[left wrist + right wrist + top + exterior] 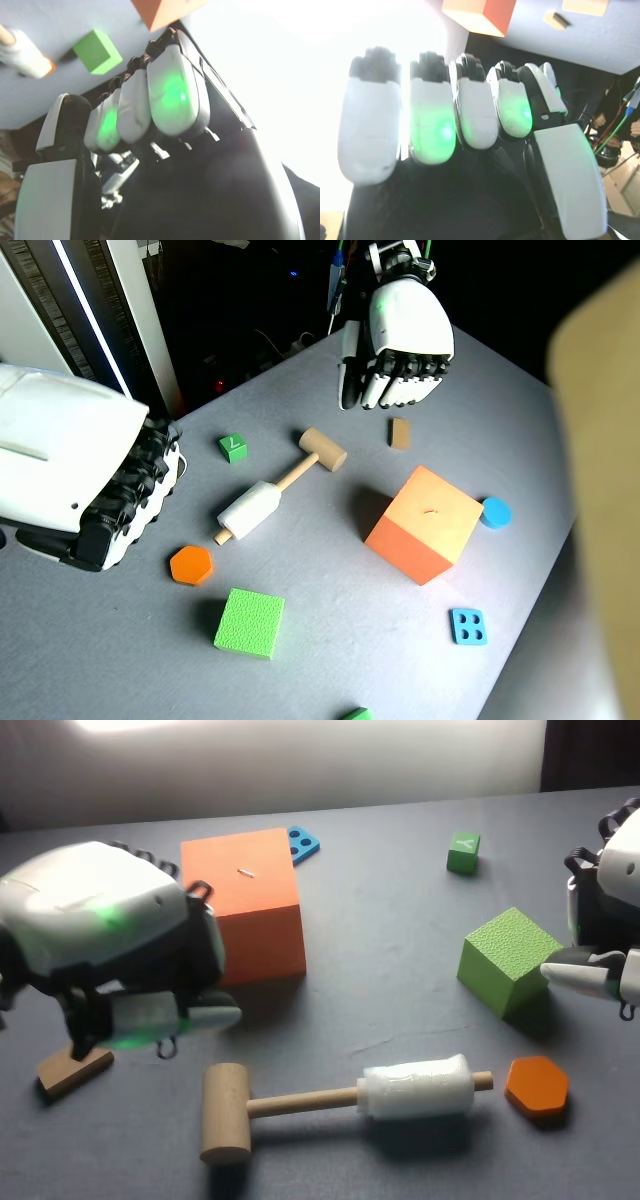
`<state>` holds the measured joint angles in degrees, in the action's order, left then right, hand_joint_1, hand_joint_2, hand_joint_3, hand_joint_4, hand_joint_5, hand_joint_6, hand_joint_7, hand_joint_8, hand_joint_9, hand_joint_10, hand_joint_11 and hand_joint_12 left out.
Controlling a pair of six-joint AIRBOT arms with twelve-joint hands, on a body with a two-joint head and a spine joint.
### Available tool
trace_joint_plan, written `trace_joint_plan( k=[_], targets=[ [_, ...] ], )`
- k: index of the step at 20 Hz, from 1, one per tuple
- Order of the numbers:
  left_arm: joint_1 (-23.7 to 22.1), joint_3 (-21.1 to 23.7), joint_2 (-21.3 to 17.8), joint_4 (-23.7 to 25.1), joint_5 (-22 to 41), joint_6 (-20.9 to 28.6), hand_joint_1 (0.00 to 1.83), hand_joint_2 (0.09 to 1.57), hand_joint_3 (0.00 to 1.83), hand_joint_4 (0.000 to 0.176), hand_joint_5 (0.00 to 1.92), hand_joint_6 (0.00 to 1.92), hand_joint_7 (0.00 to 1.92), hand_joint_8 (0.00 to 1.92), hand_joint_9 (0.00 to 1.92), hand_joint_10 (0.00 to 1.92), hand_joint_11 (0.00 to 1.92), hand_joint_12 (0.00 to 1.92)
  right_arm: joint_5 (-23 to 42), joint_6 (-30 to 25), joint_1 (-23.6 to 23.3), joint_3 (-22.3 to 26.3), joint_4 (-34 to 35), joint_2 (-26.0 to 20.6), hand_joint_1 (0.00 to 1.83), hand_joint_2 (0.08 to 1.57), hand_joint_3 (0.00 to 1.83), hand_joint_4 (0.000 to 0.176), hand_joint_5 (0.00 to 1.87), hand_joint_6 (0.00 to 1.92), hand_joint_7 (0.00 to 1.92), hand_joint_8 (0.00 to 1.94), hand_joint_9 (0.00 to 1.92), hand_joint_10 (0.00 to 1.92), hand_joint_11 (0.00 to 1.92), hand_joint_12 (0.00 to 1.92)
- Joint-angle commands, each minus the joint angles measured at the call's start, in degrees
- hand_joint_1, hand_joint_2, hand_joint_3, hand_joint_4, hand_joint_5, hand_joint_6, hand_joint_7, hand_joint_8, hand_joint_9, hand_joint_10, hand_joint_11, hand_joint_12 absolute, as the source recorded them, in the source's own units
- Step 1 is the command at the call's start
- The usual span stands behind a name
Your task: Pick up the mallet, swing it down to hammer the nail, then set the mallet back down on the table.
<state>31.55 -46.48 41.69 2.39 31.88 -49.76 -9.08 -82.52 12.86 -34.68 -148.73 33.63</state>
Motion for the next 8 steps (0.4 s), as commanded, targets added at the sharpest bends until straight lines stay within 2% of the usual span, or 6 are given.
trace_joint_plan(
  k=[1,4,8],
  targets=[
    [-0.87,0.01,-0.23,-0.2,6.1,-0.03,1.09,1.37,0.0,0.175,1.49,1.92,1.49,1.92,1.51,1.92,1.53,1.92,-5.08,0.3,-0.91,-0.01,-1.19,-0.19,0.92,1.45,0.0,0.176,1.45,1.92,1.62,1.94,1.67,1.92,1.7,1.92],
    [-1.2,0.32,-0.24,-0.2,6.16,0.24,1.08,1.39,0.01,0.175,1.49,1.92,1.48,1.92,1.5,1.92,1.54,1.92,-5.16,0.28,-0.77,-0.12,-1.19,-0.17,0.87,1.44,0.0,0.176,1.46,1.92,1.63,1.94,1.67,1.92,1.71,1.92],
    [-1.51,0.26,-0.24,-0.19,6.17,0.36,1.08,1.36,0.0,0.154,1.48,1.92,1.46,1.92,1.46,1.92,1.5,1.92,-5.28,0.16,-0.78,-0.12,-1.19,0.06,0.86,1.45,0.0,0.176,1.45,1.92,1.62,1.94,1.67,1.92,1.72,1.92]
  ],
)
